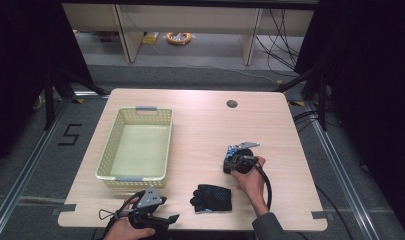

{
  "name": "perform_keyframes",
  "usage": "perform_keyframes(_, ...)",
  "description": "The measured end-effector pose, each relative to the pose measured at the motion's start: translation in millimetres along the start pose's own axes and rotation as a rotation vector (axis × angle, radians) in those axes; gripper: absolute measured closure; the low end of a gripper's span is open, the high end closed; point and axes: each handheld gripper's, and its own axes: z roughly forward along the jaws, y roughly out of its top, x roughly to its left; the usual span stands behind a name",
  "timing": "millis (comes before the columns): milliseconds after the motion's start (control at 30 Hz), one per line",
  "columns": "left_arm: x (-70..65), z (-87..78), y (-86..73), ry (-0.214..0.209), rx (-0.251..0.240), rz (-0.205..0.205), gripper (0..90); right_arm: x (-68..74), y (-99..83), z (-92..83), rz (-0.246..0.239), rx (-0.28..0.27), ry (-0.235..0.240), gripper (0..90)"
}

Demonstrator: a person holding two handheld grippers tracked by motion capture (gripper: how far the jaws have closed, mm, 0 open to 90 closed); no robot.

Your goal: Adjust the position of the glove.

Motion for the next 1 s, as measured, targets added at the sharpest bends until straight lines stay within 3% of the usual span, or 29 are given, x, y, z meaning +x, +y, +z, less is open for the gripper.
perform_keyframes(67,-2.6,1.4,-0.8,0.001,-0.007,-0.023,27.0,-4.8,-1.4,-0.5,0.016,-0.009,0.017,63.5)
perform_keyframes(100,-1.0,0.1,-0.1,-0.006,0.011,0.014,27.0,-6.9,-3.0,-0.4,-0.003,-0.016,0.016,66.1)
perform_keyframes(267,-2.3,1.6,-0.6,-0.003,0.006,-0.012,27.2,-11.8,-4.8,-0.2,-0.054,-0.025,0.014,79.6)
perform_keyframes(333,-1.3,0.3,0.1,-0.003,0.004,0.010,27.4,-15.0,-5.9,-0.7,-0.052,-0.038,0.037,89.1)
perform_keyframes(433,-1.7,1.5,0.2,-0.008,-0.015,-0.014,27.5,-14.7,-6.9,-0.7,-0.033,-0.047,0.064,89.4)
perform_keyframes(467,0.1,0.5,0.0,0.001,0.011,-0.004,27.5,-15.4,-6.5,-1.6,-0.037,-0.040,0.074,89.6)
perform_keyframes(500,0.3,0.9,-0.1,0.000,0.009,-0.008,27.6,-17.5,-6.2,-0.9,-0.068,-0.065,0.076,89.6)
perform_keyframes(533,-0.2,0.7,0.1,-0.007,-0.003,-0.010,27.5,-16.8,-5.7,-2.7,-0.059,-0.055,0.086,89.6)
perform_keyframes(567,0.1,1.0,0.2,-0.008,-0.009,-0.008,27.5,-16.1,-4.6,-2.5,-0.065,-0.094,0.093,89.6)
perform_keyframes(600,-0.9,2.0,-0.1,-0.008,-0.018,-0.030,27.5,-15.3,-2.3,-8.8,-0.066,-0.072,0.099,89.6)
perform_keyframes(667,0.5,1.4,0.2,-0.006,-0.013,-0.017,27.6,-17.2,1.1,-13.7,-0.100,-0.116,0.093,89.6)
perform_keyframes(833,2.5,-0.3,0.8,-0.007,0.002,-0.002,27.5,-20.8,8.4,-34.2,-0.082,-0.182,0.138,89.7)
perform_keyframes(933,1.5,1.0,0.8,-0.004,-0.018,-0.021,27.5,-22.9,12.5,-48.1,-0.073,-0.232,0.163,89.7)
perform_keyframes(1000,1.7,1.6,0.6,-0.005,-0.024,-0.029,27.5,-24.3,15.3,-55.0,-0.094,-0.256,0.167,89.7)
